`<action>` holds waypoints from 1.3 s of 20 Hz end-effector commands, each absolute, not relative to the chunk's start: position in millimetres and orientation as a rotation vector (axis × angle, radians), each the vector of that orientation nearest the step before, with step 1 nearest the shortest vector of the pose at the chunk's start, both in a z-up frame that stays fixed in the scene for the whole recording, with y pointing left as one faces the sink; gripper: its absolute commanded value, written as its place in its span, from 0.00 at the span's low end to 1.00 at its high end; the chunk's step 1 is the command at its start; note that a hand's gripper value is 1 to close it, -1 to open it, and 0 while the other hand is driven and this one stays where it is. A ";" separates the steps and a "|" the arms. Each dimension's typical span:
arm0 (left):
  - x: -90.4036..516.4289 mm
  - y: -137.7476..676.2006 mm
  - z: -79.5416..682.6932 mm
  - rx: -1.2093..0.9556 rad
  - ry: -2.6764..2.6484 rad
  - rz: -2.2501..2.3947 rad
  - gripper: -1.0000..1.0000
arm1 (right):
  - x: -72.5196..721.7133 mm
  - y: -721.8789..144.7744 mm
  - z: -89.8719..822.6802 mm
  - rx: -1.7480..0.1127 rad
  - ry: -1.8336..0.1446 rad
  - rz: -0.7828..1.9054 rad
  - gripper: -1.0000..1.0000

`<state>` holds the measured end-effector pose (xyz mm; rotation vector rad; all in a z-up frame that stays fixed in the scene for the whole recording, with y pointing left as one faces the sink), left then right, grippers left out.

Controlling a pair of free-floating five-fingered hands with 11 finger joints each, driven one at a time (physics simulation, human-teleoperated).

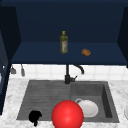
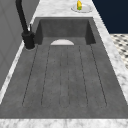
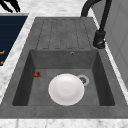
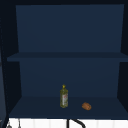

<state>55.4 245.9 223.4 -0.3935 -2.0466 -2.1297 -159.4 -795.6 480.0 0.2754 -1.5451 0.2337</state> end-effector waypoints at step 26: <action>55.4 245.9 223.4 -0.393 -2.047 -2.130 0.50 | -86.8 -605.1 308.7 0.193 -1.563 0.309 0.00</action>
